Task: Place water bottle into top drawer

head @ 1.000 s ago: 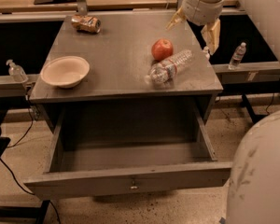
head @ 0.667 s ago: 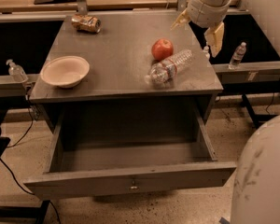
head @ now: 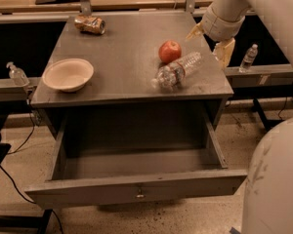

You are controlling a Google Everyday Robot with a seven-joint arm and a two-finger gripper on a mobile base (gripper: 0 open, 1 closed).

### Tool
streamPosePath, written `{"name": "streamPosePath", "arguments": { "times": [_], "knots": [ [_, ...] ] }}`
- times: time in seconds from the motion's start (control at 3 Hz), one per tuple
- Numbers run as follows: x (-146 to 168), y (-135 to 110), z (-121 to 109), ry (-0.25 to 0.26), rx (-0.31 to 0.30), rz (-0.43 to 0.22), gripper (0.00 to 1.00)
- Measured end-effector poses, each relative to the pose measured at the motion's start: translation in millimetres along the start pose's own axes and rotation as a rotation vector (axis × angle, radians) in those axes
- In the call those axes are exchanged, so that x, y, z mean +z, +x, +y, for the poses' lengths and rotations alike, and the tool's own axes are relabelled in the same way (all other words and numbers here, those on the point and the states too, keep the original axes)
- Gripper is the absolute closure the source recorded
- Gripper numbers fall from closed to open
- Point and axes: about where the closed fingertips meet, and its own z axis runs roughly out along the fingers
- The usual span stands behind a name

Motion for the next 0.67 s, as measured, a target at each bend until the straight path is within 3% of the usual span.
{"name": "streamPosePath", "arguments": {
  "times": [0.33, 0.67],
  "knots": [
    [22, 2, 1, -0.001, 0.043, -0.039, 0.22],
    [40, -1, 0, -0.011, 0.071, -0.067, 0.33]
  ]
}}
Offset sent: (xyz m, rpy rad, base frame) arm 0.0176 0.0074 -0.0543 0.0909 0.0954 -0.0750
